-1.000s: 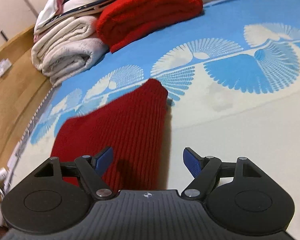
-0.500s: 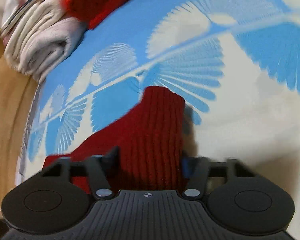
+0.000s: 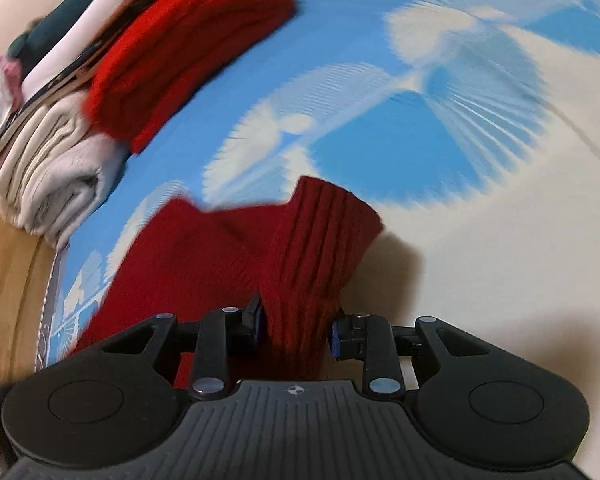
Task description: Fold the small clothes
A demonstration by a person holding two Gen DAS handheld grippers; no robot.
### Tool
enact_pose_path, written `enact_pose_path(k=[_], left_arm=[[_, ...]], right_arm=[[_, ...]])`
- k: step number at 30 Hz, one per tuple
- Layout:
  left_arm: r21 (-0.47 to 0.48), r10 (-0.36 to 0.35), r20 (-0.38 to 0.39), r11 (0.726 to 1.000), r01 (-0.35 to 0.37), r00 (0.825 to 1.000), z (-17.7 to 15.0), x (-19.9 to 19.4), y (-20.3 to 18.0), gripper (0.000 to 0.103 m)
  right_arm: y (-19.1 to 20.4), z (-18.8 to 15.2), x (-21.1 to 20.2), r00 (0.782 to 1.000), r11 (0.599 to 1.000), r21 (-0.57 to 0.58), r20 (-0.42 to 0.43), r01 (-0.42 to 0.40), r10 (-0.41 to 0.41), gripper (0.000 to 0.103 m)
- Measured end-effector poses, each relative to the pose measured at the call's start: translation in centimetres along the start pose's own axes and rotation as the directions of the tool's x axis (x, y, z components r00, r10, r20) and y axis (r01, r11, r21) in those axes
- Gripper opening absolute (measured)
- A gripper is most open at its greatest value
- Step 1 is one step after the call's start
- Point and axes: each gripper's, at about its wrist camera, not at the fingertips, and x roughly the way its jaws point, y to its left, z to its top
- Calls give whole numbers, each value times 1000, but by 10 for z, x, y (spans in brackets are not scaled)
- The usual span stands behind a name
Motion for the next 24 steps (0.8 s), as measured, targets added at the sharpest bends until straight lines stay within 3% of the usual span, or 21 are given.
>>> enact_pose_path(k=[4,9,10,11,12,13,14,15,16,18,20,22,24], left_arm=[[105,31,13,994,-32,999,37,21,-48,43],[93,52,-20,994,-50,998,68,46,-71,43],[104,59,-20,993,-57,998,68,49,-72,43],[117,66,-16,991,-63,998,67,49,-74,45],[132,65,-6,989,-64,998,66,49,-74,48],[140,60,0,988,-60,998,65,49,-73,51],[141,65,6,988,-66,998,64,45,-70,62],[135,83,13,987,-84,996,63,40,-66,79],[124,103,22,987,-105,994,61,35,-62,86],[100,111,46,988,-115,993,50,15,-49,88],[96,120,23,988,-122,992,28,-7,-39,88],[110,129,46,985,-134,991,-9,-35,-33,92],[125,95,83,987,-105,992,-47,-57,-32,96]], right_arm=[[-24,-21,-20,999,990,133,-8,-45,46,30],[-25,-31,-21,999,982,184,0,-53,54,33],[-29,-31,-21,999,977,208,-3,-46,48,36],[-30,-32,-21,1000,975,221,3,-15,14,53],[-30,-32,-23,999,976,216,6,33,-35,66],[-28,-33,-26,997,976,209,13,65,-70,68],[-27,-34,-30,997,977,198,16,75,-80,68],[-23,-35,-35,994,977,192,21,98,-104,68],[-17,-35,-43,989,973,184,37,137,-146,70],[-4,-36,-62,973,974,117,102,196,-208,72],[12,-38,-77,951,973,9,205,232,-229,76],[35,-41,-80,948,962,-166,273,216,-166,77],[59,-47,-72,948,930,-311,303,196,-99,77]])
